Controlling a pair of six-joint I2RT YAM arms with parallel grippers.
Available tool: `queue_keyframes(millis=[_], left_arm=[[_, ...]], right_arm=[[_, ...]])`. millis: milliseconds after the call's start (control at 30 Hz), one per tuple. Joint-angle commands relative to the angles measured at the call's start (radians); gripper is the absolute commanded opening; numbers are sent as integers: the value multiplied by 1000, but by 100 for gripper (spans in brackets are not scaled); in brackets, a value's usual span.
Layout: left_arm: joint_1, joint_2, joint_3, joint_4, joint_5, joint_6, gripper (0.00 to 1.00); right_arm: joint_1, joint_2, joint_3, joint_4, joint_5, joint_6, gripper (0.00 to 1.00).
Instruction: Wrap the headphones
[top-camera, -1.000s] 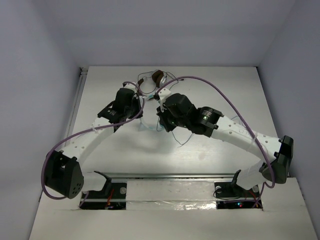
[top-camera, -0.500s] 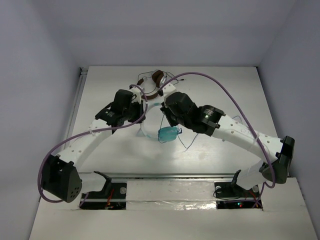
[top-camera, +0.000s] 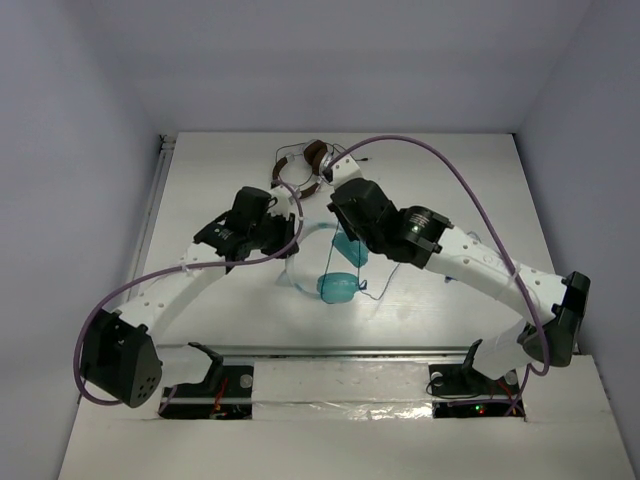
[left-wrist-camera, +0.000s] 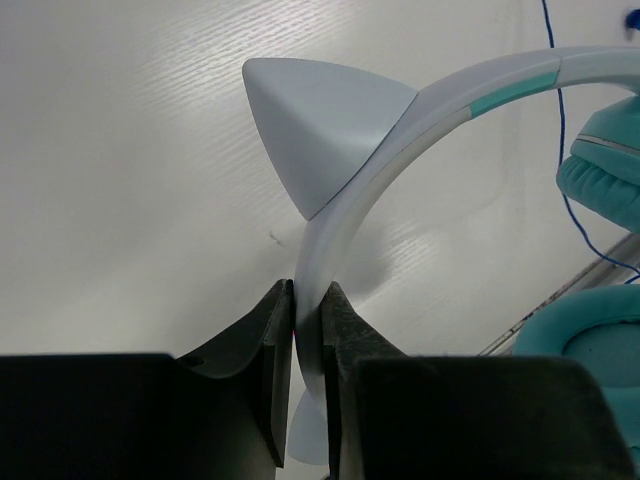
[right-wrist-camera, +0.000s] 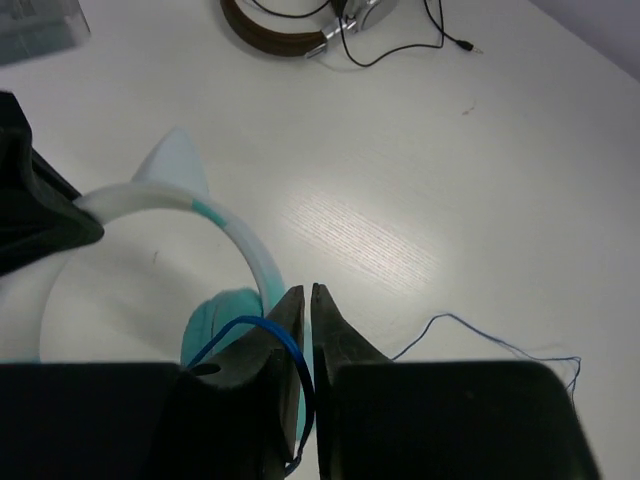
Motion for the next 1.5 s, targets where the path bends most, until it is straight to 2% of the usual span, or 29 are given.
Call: queue_keyframes(millis=[0, 67, 133, 267, 300, 400, 600, 733, 767, 833, 900, 1033, 1133, 1267, 1400, 1467], left_arm=[[-10, -6, 5, 67, 112, -4, 0], [-10, -25, 5, 78, 147, 0, 0], [-10, -35, 2, 87, 205, -2, 0], [-10, -45, 7, 93, 219, -5, 0], [-10, -45, 8, 92, 219, -4, 0], [-10, -42, 19, 89, 189, -8, 0], [-10, -6, 73, 46, -22, -20, 0], [-10, 24, 94, 36, -5, -2, 0], [-10, 30, 94, 33, -14, -2, 0], [-10, 32, 94, 32, -31, 4, 0], [-10, 32, 93, 36, -26, 3, 0], [-10, 32, 94, 33, -25, 9, 0], [-10, 20, 80, 46, 26, 12, 0], [-10, 5, 73, 50, 62, 10, 0], [-10, -11, 67, 61, 113, 9, 0], [-10, -11, 74, 59, 138, -3, 0]], right_arm=[[-2, 20, 46, 71, 52, -34, 15], [-11, 26, 37, 97, 84, -37, 15], [-22, 26, 29, 117, 116, -43, 20], [-49, 7, -5, 139, 139, -47, 23], [-58, -6, -17, 149, 136, -46, 27], [-97, -13, -55, 157, 138, -24, 29], [-137, -67, -103, 170, 26, 42, 34], [-137, -96, -101, 119, -16, 55, 35], [-137, -90, -92, 92, -14, 56, 38], [-137, -93, -85, 15, -35, 73, 39], [-137, -131, -106, 10, -68, 91, 44], [-137, -179, -157, -19, -91, 138, 45], [-137, -191, -189, -19, -51, 156, 45], [-146, -193, -192, 39, -39, 171, 44], [-146, -167, -184, 73, -109, 177, 43], [-158, -193, -203, 119, -158, 191, 37]])
